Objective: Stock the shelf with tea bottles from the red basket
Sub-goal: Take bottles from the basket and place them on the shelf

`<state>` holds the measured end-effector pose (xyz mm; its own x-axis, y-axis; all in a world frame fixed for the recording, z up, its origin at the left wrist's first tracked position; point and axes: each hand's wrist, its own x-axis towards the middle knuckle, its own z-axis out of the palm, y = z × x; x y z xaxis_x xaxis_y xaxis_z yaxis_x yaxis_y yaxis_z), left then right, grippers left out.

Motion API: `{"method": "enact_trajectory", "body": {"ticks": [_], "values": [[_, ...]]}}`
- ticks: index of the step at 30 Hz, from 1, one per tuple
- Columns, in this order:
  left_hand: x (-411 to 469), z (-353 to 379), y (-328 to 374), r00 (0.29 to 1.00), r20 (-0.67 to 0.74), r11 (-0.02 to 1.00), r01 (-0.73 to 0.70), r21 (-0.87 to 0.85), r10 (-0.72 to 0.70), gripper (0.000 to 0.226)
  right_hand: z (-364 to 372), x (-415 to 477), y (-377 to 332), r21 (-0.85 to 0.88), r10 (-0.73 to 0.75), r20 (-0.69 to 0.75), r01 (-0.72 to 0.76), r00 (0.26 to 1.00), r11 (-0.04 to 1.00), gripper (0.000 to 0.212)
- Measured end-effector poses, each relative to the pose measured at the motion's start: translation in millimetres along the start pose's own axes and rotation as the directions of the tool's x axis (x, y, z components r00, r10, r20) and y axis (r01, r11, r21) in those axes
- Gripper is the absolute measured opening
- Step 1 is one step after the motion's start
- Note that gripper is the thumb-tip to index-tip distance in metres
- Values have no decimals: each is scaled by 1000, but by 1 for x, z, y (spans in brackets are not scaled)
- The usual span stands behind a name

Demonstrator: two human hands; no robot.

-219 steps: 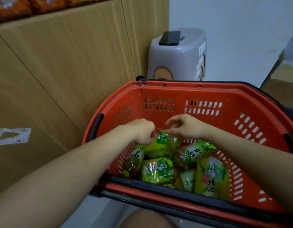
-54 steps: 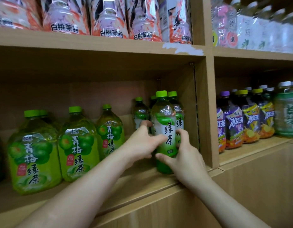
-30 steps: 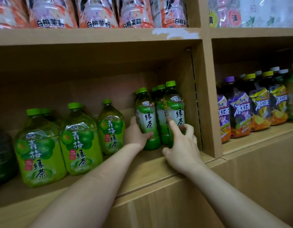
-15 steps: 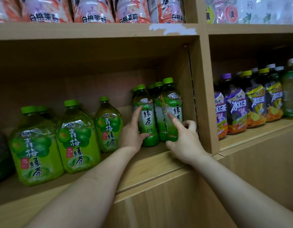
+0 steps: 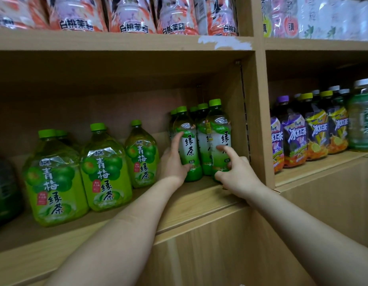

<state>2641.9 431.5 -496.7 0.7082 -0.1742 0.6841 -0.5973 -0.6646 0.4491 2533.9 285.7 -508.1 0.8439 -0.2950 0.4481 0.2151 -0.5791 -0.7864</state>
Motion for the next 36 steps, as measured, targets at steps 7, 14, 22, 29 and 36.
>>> {"method": "enact_trajectory", "body": {"ticks": [7, 14, 22, 29, 36], "values": [[1, 2, 5, 1000, 4, 989, 12, 150, -12, 96, 1, -1, -4, -81, 0, 11, 0, 1000, 997, 72], [-4, -30, 36, 994, 99, 973, 27, 227, -51, 70, -59, -42, -11, 38, -4, 34, 3, 999, 999, 44], [-90, -38, 143, 790, 119, 797, -583, -161, 602, 18, -196, -145, 9, -50, 38, 130, -32, 991, 998, 11], [-200, 53, 219, 523, 268, 581, -644, -498, 809, 16, -274, -246, 102, -313, 295, 146, -239, 944, 919, 8], [-283, 159, 272, 333, 599, 667, -542, -511, 728, 21, -293, -328, 242, -510, 583, 156, -440, 797, 739, 12]]}}
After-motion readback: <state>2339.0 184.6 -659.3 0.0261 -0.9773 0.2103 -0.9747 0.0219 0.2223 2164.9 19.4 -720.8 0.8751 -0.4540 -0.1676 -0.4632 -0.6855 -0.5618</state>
